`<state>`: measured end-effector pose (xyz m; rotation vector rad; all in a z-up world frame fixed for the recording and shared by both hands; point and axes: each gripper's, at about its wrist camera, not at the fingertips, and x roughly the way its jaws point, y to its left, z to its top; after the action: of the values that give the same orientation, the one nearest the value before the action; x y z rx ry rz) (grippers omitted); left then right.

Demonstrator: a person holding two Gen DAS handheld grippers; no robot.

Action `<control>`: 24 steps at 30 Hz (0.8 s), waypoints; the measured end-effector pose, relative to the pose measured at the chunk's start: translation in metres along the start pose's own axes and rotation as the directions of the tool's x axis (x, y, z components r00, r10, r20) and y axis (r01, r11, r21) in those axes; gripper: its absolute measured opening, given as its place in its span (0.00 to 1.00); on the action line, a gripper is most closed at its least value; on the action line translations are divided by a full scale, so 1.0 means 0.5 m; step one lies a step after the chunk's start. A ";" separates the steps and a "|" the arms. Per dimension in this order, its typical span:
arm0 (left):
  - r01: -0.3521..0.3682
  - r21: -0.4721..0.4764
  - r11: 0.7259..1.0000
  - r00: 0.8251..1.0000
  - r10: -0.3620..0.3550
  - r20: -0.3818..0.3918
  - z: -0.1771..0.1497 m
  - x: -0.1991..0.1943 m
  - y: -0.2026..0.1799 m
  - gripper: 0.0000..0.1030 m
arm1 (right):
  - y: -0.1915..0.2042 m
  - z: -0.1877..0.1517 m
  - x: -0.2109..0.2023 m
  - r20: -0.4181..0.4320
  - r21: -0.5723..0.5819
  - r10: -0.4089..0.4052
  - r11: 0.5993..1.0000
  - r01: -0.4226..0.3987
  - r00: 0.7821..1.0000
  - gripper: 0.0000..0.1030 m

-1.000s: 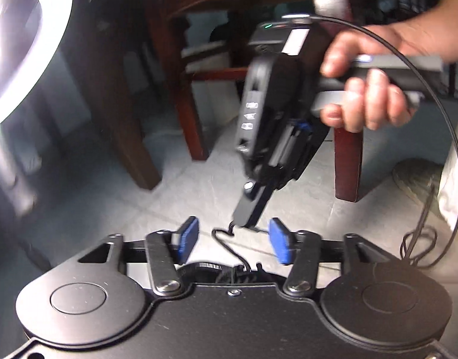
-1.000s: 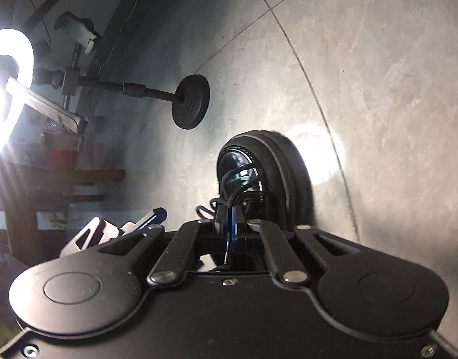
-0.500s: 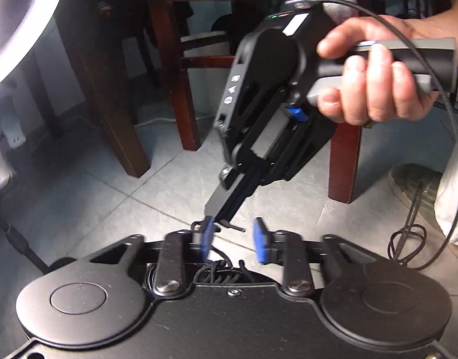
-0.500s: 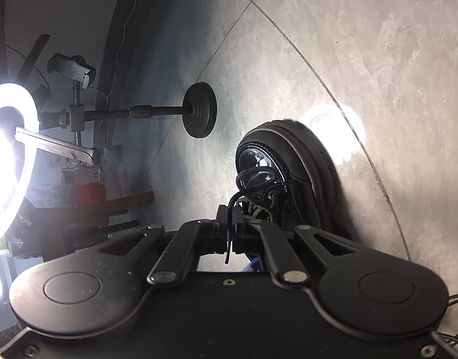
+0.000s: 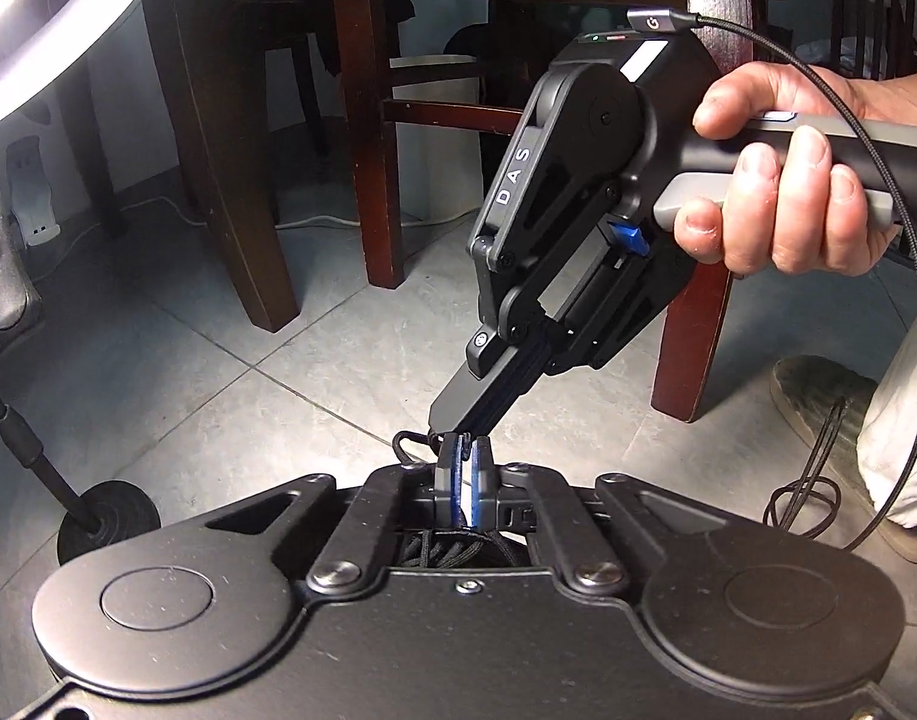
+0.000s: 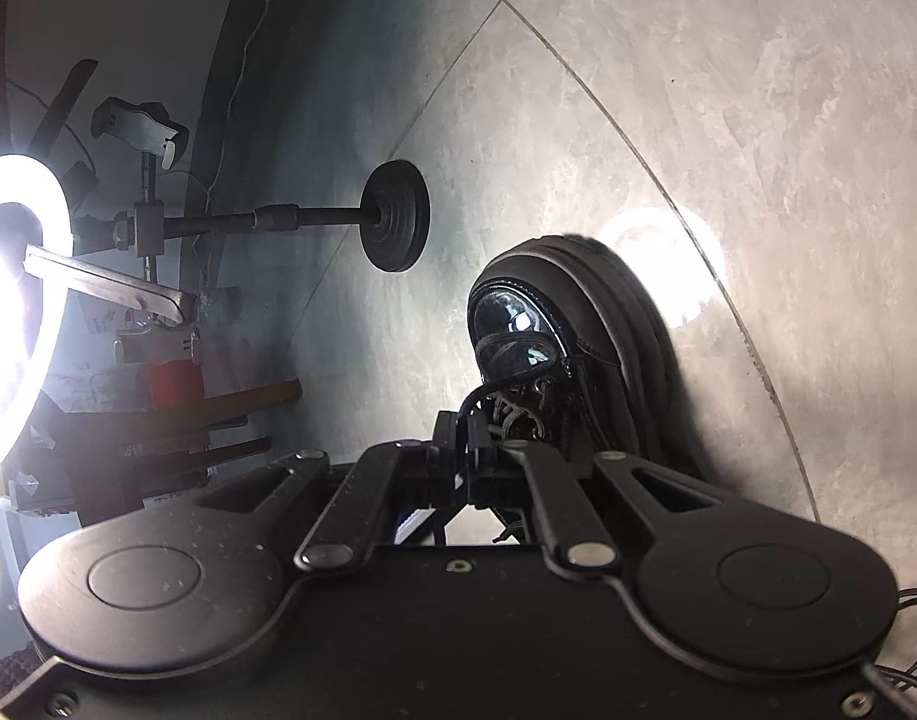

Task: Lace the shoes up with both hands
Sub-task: 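Hold the lace with the right tool while the left tool grips the lace beside it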

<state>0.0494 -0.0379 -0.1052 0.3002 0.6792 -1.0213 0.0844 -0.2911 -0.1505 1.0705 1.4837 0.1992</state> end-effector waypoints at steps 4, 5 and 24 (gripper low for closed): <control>0.005 -0.036 0.999 1.000 -0.005 -0.003 -0.001 -0.005 0.013 0.03 | 0.022 0.009 -0.012 0.032 -0.123 -0.138 0.982 0.141 0.990 0.28; 0.009 -0.057 0.998 1.000 -0.009 -0.010 -0.001 -0.005 0.018 0.03 | 0.030 0.010 -0.016 0.048 -0.166 -0.163 0.972 0.169 0.985 0.33; 0.103 -0.282 0.954 0.993 -0.116 -0.030 0.014 -0.035 0.072 0.03 | 0.157 -0.244 0.062 0.304 -0.866 -0.206 -0.466 0.180 0.930 0.52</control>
<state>0.0772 -0.0114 -0.0915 0.0388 0.8790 -1.0104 0.0231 -0.1710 -0.0888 -0.8591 0.7781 1.0451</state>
